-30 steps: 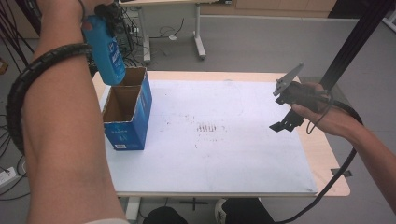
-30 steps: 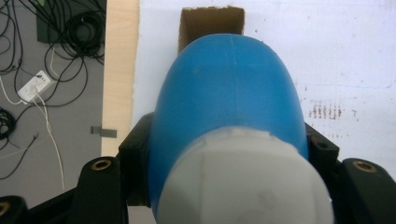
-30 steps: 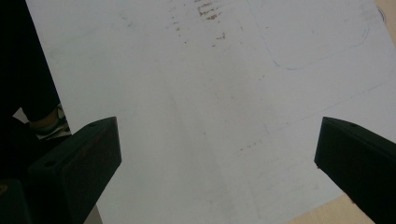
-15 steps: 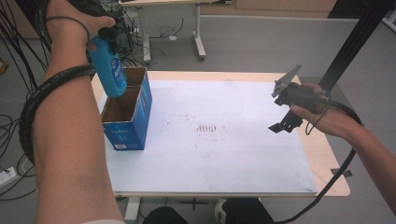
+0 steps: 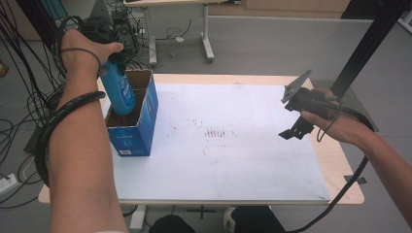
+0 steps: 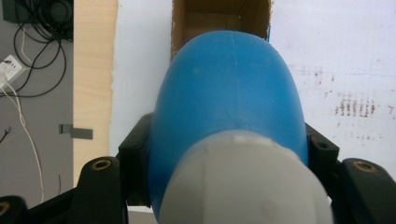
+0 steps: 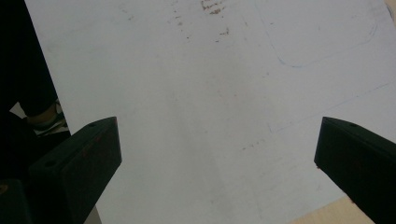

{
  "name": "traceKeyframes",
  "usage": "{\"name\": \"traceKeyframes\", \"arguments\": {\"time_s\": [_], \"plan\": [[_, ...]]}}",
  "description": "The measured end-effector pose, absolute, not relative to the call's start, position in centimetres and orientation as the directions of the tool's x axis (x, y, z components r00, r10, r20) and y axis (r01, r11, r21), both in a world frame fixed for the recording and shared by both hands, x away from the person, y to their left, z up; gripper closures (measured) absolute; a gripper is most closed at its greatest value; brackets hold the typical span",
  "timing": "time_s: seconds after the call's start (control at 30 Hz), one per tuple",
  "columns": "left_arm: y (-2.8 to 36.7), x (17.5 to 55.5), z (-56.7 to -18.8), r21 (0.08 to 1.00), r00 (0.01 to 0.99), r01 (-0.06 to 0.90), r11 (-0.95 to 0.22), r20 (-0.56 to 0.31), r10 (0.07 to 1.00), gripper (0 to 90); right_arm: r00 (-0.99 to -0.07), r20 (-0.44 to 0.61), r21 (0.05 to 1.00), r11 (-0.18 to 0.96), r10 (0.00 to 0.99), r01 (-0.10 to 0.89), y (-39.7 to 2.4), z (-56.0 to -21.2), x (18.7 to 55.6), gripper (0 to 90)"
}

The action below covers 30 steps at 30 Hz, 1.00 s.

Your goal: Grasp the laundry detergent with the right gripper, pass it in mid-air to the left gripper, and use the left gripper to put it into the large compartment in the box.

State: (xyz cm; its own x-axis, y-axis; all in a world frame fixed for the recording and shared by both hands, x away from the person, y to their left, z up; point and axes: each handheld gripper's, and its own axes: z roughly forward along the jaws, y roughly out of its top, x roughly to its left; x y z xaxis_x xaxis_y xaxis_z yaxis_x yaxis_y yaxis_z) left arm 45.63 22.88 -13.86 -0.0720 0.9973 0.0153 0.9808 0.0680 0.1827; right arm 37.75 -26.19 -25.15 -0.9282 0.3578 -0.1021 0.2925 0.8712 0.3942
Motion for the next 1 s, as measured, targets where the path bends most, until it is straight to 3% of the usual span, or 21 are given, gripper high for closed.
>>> {"name": "traceKeyframes", "arguments": {"time_s": [1.0], "plan": [[22.5,45.2,-23.2,0.154,-0.061,0.986,0.056,0.026,0.998,37.4,-0.928,-0.116,0.378,0.880,0.353,0.287,-25.9,-25.7,37.6,0.6]]}}
